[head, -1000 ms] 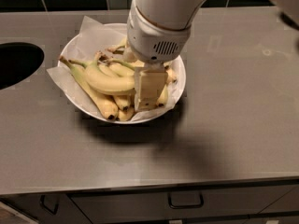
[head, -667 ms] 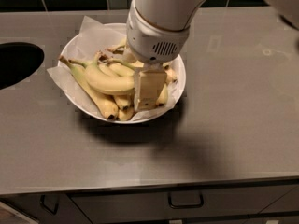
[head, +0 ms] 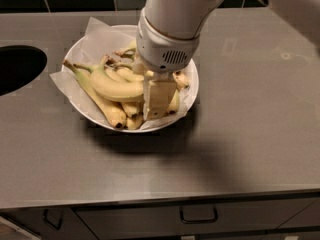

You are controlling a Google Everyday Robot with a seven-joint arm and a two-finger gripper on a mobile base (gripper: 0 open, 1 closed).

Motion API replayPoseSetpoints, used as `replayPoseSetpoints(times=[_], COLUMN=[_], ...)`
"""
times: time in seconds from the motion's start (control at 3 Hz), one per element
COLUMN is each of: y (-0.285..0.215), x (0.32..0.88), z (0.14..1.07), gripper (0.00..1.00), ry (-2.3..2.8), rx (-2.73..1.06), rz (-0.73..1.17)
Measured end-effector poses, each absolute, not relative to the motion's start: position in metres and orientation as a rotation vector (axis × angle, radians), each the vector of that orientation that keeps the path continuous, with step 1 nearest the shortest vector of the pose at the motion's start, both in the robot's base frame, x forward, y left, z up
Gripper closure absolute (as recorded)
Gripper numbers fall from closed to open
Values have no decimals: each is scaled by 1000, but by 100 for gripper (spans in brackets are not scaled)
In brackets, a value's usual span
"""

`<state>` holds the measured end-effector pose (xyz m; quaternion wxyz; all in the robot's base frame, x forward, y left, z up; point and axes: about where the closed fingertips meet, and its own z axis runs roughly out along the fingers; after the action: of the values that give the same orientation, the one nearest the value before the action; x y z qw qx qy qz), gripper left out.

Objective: Pick banana from white bowl

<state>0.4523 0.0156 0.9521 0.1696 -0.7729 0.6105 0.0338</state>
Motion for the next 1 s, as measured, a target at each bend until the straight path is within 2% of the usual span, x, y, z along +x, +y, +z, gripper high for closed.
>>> replayPoseSetpoints(times=[0.33, 1.0], y=[15, 15], x=[453, 453], z=[950, 950], gripper=[53, 98], ry=[1740, 1740], rx=[-2194, -2194], rz=[101, 101])
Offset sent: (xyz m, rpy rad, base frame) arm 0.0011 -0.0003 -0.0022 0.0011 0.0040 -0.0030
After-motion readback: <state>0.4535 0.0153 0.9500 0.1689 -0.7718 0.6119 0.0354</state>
